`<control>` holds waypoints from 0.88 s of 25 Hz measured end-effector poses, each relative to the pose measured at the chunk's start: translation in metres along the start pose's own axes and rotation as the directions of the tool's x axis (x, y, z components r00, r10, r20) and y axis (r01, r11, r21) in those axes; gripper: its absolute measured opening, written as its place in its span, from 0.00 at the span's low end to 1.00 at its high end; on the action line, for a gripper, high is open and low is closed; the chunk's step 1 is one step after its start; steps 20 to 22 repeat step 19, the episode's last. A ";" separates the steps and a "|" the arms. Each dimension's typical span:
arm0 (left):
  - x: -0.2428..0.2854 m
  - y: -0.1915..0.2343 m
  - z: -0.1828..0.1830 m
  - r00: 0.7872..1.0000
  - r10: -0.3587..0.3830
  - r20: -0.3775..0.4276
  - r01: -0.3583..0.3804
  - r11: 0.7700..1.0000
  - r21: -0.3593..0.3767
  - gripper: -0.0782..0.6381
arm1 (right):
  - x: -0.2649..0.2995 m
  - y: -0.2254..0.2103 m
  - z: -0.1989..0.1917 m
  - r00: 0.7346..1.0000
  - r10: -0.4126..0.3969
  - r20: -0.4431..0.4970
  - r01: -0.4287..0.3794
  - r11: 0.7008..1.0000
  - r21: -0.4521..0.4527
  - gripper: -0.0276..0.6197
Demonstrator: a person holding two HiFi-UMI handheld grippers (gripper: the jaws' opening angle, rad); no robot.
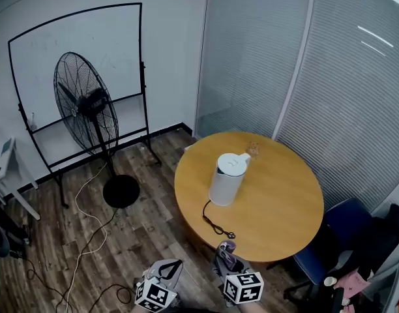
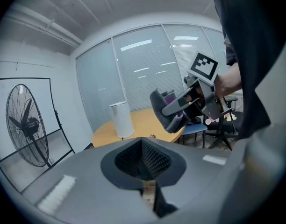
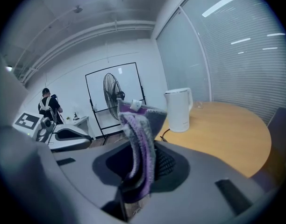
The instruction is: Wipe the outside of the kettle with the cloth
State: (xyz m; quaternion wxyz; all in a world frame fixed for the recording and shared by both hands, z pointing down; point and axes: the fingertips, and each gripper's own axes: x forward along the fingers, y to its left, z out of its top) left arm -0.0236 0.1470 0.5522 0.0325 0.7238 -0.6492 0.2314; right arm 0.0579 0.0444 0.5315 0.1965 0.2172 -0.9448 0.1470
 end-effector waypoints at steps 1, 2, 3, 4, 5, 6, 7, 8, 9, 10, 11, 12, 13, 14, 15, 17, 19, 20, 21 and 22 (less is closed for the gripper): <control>-0.003 -0.001 -0.002 1.000 0.007 -0.001 -0.007 1.000 -0.007 0.12 | -0.001 0.003 -0.001 1.000 0.004 0.000 -0.004 1.000 0.003 0.19; -0.006 -0.002 -0.004 1.000 0.013 -0.001 -0.013 1.000 -0.014 0.12 | -0.002 0.005 -0.003 1.000 0.008 0.000 -0.008 1.000 0.005 0.19; -0.009 -0.002 -0.005 1.000 0.020 -0.002 -0.020 1.000 -0.018 0.12 | -0.003 0.007 -0.004 1.000 0.012 0.000 -0.012 1.000 0.006 0.19; -0.012 -0.003 -0.006 1.000 0.027 -0.004 -0.027 0.999 -0.019 0.12 | -0.004 0.009 -0.005 1.000 0.015 -0.001 -0.015 1.000 0.006 0.19; -0.014 -0.003 -0.008 0.999 0.034 -0.007 -0.034 0.999 -0.018 0.12 | -0.005 0.010 -0.006 1.000 0.017 -0.002 -0.017 1.000 0.006 0.19; -0.015 -0.003 -0.009 0.999 0.040 -0.008 -0.040 0.999 -0.018 0.12 | -0.005 0.011 -0.007 1.000 0.019 -0.004 -0.019 1.000 0.006 0.19; -0.017 -0.003 -0.010 0.999 0.045 -0.008 -0.045 0.999 -0.021 0.12 | -0.006 0.012 -0.009 1.000 0.020 -0.006 -0.020 1.000 0.007 0.19; -0.018 -0.004 -0.011 0.999 0.047 -0.007 -0.047 0.999 -0.025 0.12 | -0.006 0.012 -0.011 1.000 0.021 -0.008 -0.020 1.000 0.008 0.19; -0.019 -0.005 -0.012 0.999 0.048 -0.006 -0.048 0.998 -0.028 0.12 | -0.007 0.012 -0.013 1.000 0.020 -0.008 -0.020 1.000 0.009 0.19; -0.020 -0.006 -0.012 0.999 0.048 -0.007 -0.048 0.998 -0.030 0.12 | -0.008 0.013 -0.014 1.000 0.020 -0.008 -0.020 1.000 0.011 0.19; -0.021 -0.007 -0.013 0.999 0.047 -0.008 -0.048 0.998 -0.029 0.12 | -0.008 0.013 -0.013 1.000 0.020 -0.006 -0.020 1.000 0.011 0.19; -0.022 -0.007 -0.013 0.999 0.046 -0.008 -0.047 0.999 -0.028 0.12 | -0.009 0.014 -0.013 1.000 0.020 -0.004 -0.020 1.000 0.011 0.19; -0.023 -0.007 -0.012 0.999 0.046 -0.008 -0.046 0.999 -0.026 0.12 | -0.009 0.015 -0.012 1.000 0.020 -0.003 -0.020 1.000 0.009 0.19; -0.023 -0.008 -0.012 0.999 0.045 -0.006 -0.045 0.999 -0.027 0.12 | -0.009 0.016 -0.011 1.000 0.020 -0.003 -0.020 1.000 0.007 0.19; -0.023 -0.008 -0.012 0.999 0.044 -0.004 -0.044 0.999 -0.029 0.12 | -0.009 0.016 -0.011 1.000 0.020 -0.004 -0.020 1.000 0.006 0.19; -0.023 -0.008 -0.012 0.999 0.042 -0.003 -0.042 0.999 -0.034 0.12 | -0.009 0.016 -0.011 1.000 0.020 -0.006 -0.020 1.000 0.005 0.19; -0.021 -0.009 -0.014 0.999 0.038 -0.004 -0.038 0.999 -0.037 0.12 | -0.007 0.016 -0.012 1.000 0.019 -0.009 -0.019 1.000 0.005 0.19; -0.021 -0.009 -0.014 0.999 0.038 -0.004 -0.038 0.999 -0.037 0.12 | -0.007 0.016 -0.012 1.000 0.019 -0.009 -0.019 1.000 0.005 0.19; -0.021 -0.009 -0.014 0.999 0.038 -0.004 -0.038 0.999 -0.037 0.12 | -0.007 0.016 -0.012 1.000 0.019 -0.009 -0.019 1.000 0.005 0.19; -0.021 -0.009 -0.014 0.999 0.038 -0.004 -0.038 0.999 -0.037 0.12 | -0.007 0.016 -0.012 1.000 0.019 -0.009 -0.019 1.000 0.005 0.19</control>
